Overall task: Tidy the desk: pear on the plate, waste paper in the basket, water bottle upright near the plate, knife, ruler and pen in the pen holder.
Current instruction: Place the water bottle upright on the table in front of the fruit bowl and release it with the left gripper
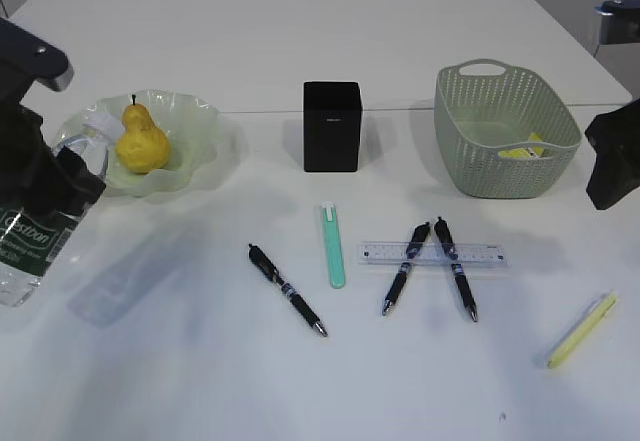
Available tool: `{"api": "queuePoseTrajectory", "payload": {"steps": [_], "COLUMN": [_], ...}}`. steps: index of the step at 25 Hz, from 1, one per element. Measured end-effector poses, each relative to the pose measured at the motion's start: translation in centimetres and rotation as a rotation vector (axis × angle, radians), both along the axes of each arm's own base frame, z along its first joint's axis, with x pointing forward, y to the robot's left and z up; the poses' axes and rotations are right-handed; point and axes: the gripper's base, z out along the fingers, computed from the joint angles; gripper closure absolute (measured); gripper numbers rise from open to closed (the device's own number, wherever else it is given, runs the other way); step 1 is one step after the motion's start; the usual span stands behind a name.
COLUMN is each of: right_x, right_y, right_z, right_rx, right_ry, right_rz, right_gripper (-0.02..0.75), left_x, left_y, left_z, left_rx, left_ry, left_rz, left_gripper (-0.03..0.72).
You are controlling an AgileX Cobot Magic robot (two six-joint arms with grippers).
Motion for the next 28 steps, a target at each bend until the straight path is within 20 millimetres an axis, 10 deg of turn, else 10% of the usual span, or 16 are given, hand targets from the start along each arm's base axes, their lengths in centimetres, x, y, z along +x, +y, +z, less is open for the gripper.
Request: {"api": "queuePoseTrajectory", "payload": {"steps": [14,28], "right_x": [-0.2,-0.5], "right_y": [0.0,0.0], "right_z": [0.0,-0.1], "right_rx": [-0.001,-0.003], "right_ry": [0.022,0.052], "right_rz": [0.001,0.001], "right_gripper": [0.257,0.258], "left_x": [-4.8,-4.0], "left_y": [-1.7,-2.1], "left_z": [-2.2,0.6], "left_rx": [-0.195,-0.454], "left_ry": [-0.325,-0.597], "left_rz": [-0.048,0.028], "left_gripper": [0.309,0.308]}}
